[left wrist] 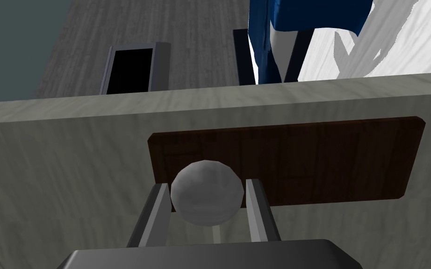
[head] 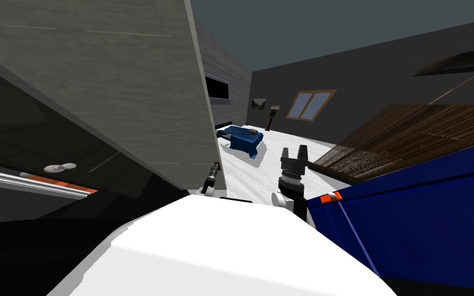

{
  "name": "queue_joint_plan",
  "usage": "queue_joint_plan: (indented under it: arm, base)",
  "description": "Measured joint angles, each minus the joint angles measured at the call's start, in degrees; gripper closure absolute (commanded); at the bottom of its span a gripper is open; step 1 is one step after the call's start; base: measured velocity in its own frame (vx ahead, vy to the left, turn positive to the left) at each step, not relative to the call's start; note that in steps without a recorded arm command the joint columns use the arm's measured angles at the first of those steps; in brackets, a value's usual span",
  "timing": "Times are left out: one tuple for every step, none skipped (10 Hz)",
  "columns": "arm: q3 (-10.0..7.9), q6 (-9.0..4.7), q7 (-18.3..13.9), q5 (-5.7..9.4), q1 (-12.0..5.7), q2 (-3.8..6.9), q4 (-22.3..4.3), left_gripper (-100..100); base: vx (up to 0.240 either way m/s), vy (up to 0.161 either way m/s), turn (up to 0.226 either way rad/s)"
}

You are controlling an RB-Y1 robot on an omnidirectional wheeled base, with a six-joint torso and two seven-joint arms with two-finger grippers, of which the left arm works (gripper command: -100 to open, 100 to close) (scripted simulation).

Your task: Push the door open

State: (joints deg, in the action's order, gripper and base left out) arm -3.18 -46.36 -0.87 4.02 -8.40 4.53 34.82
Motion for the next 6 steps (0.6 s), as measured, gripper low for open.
queue_joint_plan:
  arm:
    - [-0.68, 0.10, 0.27, 0.40, -0.18, 0.13, 0.10, 100]
    - [-1.29, 1.02, 0.55, 0.75, 0.38, 0.20, 1.64, 100]
    - [-1.73, 0.75, 0.63, 1.01, -0.09, 0.41, 0.95, 100]
    - [-2.36, 0.69, 0.93, 1.37, -0.20, 0.30, 0.59, 100]
    - [-3.08, 0.72, 1.25, 1.79, -0.39, 0.36, 0.13, 100]
    - [-3.79, 0.58, 1.53, 2.19, -0.57, 0.39, -0.21, 100]
  base:
    - [0.186, -0.097, 0.078]
    - [0.138, -0.051, 0.038]
    - [0.178, -0.050, 0.044]
    - [0.214, -0.112, 0.078]
    - [0.179, -0.094, 0.093]
    - [0.177, -0.062, 0.045]
